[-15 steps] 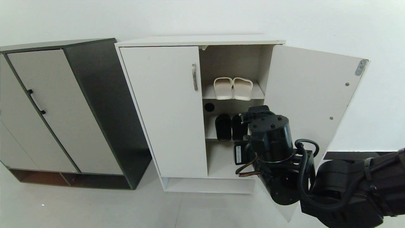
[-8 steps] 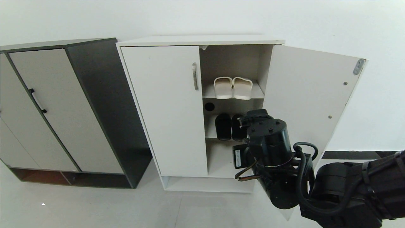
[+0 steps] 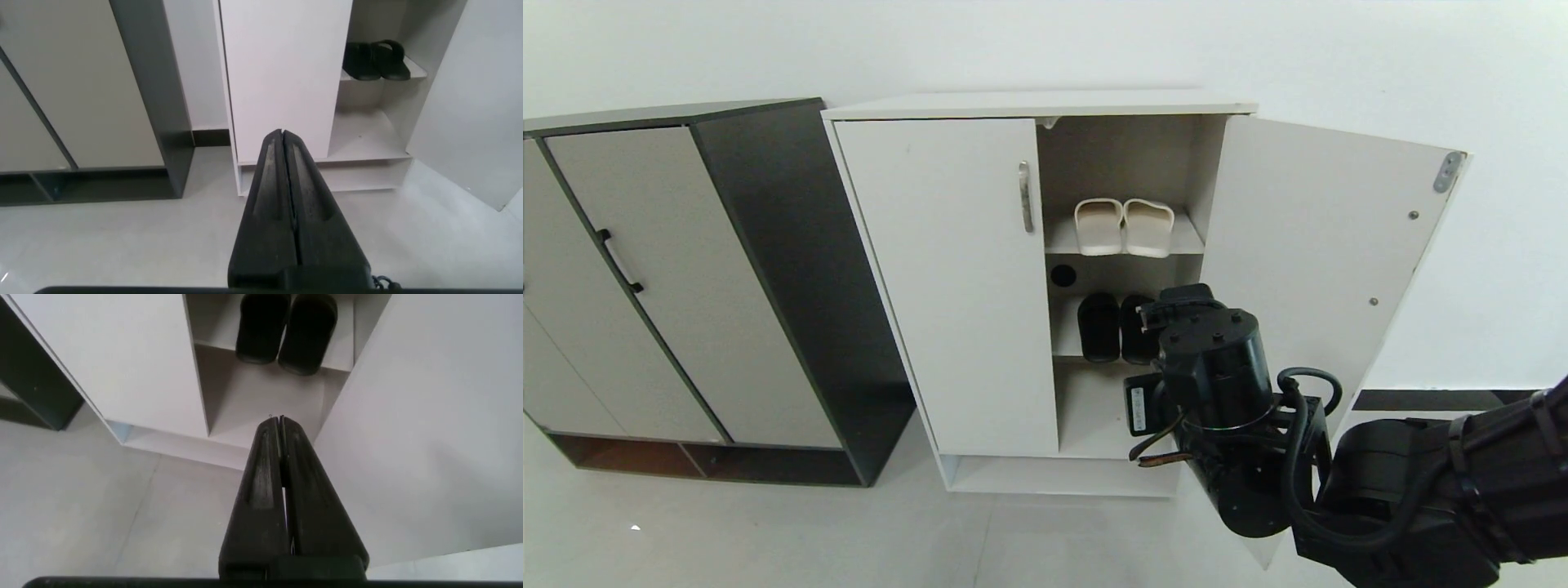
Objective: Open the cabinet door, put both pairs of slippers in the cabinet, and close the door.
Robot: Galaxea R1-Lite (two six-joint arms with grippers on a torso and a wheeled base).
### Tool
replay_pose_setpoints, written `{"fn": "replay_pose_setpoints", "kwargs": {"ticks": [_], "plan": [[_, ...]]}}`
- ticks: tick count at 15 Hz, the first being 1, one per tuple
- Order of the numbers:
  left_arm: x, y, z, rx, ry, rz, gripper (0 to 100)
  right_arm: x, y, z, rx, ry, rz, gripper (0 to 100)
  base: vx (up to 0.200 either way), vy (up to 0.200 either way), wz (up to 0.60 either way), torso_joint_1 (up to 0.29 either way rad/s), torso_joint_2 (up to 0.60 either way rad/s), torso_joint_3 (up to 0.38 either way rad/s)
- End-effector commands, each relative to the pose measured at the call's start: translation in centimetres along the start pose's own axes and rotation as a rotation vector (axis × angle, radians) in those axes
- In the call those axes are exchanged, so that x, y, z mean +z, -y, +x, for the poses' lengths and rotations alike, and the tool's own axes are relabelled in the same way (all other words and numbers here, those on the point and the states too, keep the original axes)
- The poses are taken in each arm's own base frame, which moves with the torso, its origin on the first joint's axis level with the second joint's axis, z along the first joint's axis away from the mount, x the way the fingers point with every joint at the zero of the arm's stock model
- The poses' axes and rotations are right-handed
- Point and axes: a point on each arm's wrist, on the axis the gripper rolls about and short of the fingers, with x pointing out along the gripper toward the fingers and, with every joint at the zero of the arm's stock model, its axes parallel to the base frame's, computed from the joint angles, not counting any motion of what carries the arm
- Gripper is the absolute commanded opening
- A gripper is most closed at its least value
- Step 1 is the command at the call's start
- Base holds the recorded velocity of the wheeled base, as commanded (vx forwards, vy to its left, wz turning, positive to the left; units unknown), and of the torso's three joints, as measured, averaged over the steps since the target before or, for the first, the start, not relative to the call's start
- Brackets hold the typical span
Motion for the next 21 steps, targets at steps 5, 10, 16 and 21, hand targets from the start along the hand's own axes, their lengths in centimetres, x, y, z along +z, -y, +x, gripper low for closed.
{"fn": "replay_pose_setpoints", "kwargs": {"ticks": [5,10,16,21], "plan": [[0.00,0.00,0.00,0.000,0.000,0.000,0,-0.13,-0.04,0.04,0.000,-0.004,-0.010,0,0.000,0.000,0.00,0.004,-0.10,-0.113],[0.00,0.00,0.00,0.000,0.000,0.000,0,-0.18,-0.06,0.07,-0.001,-0.005,-0.011,0,0.000,0.000,0.00,0.047,-0.42,-0.360],[0.00,0.00,0.00,0.000,0.000,0.000,0,-0.31,0.00,0.20,-0.004,-0.008,-0.014,0,0.000,0.000,0.00,0.122,-0.47,-0.337],[0.00,0.00,0.00,0.000,0.000,0.000,0,-0.37,-0.02,0.23,-0.005,-0.010,-0.016,0,0.000,0.000,0.00,0.170,-0.48,-0.319]]}}
